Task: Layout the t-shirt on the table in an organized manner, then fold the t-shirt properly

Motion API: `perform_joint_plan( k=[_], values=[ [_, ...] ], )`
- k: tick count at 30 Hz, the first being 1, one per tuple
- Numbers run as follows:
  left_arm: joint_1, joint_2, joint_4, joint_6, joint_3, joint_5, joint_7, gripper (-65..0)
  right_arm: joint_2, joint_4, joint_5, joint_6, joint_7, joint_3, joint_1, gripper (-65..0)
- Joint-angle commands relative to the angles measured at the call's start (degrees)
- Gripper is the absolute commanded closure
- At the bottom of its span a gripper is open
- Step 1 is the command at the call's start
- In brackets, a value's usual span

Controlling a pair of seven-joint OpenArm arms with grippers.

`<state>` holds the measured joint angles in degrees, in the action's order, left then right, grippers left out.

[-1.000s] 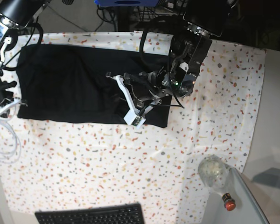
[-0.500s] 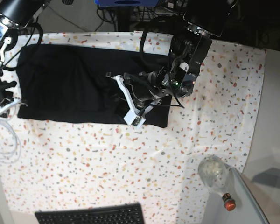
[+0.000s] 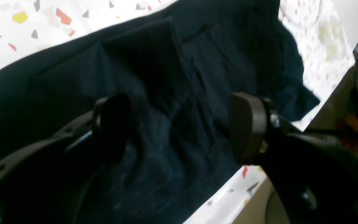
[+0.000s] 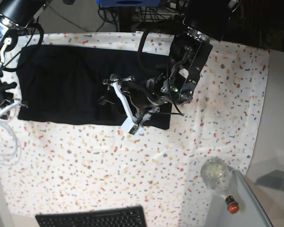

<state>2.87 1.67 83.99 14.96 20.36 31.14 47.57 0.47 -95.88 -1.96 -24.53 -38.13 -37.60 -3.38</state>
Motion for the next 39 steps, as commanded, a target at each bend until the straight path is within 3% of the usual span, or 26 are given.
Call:
perform_joint_plan(
  k=[1,3,4,6,8,10,12,14,15,19,22,24,29,35,39],
  values=[
    [1.0,-0.6,1.1,0.1,-0.3,1.1,-0.8,-46.2,0.7,-0.9,-0.5,-0.1,1.2,0.0,0.8,0.0],
    [1.1,-0.4,1.6,0.1,-1.0,1.0,-0.9,-44.3,0.7,-1.0,-0.5,-0.1,1.2,0.0,0.8,0.0],
    [1.1,0.2,2.0,0.1,-2.6,1.0,-0.8,-40.0,0.7,-1.0,-0.5,-0.1,1.2,0.0,0.8,0.0],
    [0.5,2.2,3.4,0.1,-7.6,1.0,-0.8,-23.9,0.7,-1.3,-0.5,-0.1,1.1,-0.1,0.8,0.0],
    [-1.0,3.8,3.9,0.2,-13.8,1.1,-0.8,-1.2,0.7,-1.5,-0.5,-0.2,0.9,0.2,0.6,0.0],
    [-3.4,5.7,3.8,0.2,-22.4,1.1,-0.8,0.0,0.5,-1.5,-0.5,-0.7,-0.1,3.3,0.4,0.0],
    [-6.2,7.3,3.6,0.5,-30.9,1.1,-0.8,0.0,0.5,-1.5,-0.5,-3.8,-2.5,10.2,0.2,0.0],
    [-9.1,8.9,3.4,3.2,-38.5,1.1,-1.0,0.0,0.6,-1.5,-0.5,-7.5,-5.2,16.5,0.3,0.0],
    [-10.7,9.6,3.4,6.2,-42.3,1.1,-1.0,0.0,0.5,-1.5,-0.5,-8.7,-6.5,19.8,0.5,0.0],
    [-15.1,10.4,3.4,16.0,-55.5,0.9,-0.9,0.0,0.5,-1.0,-0.5,-8.8,-8.9,34.3,1.9,0.0],
    [-17.2,10.3,2.5,18.8,-62.4,0.8,-0.8,0.0,0.2,-0.9,-0.5,-8.8,-8.6,45.3,3.4,0.0],
    [-18.3,10.4,2.2,19.2,-64.3,0.7,-0.8,0.0,-1.3,0.2,-0.5,-8.8,-8.7,49.2,5.0,0.0],
    [-20.3,10.3,2.7,19.2,-65.1,0.8,-1.1,0.0,-5.1,13.1,-0.3,-8.8,-8.5,44.9,10.3,0.0],
    [-20.2,10.2,2.2,19.2,-64.9,0.8,-1.1,0.0,-3.2,26.9,-0.3,-8.8,-5.7,31.8,15.0,0.0],
    [-19.3,10.2,2.2,19.2,-63.5,0.8,-1.1,0.0,-1.9,24.3,-0.3,-8.8,-7.5,29.9,14.7,0.0]
  ],
)
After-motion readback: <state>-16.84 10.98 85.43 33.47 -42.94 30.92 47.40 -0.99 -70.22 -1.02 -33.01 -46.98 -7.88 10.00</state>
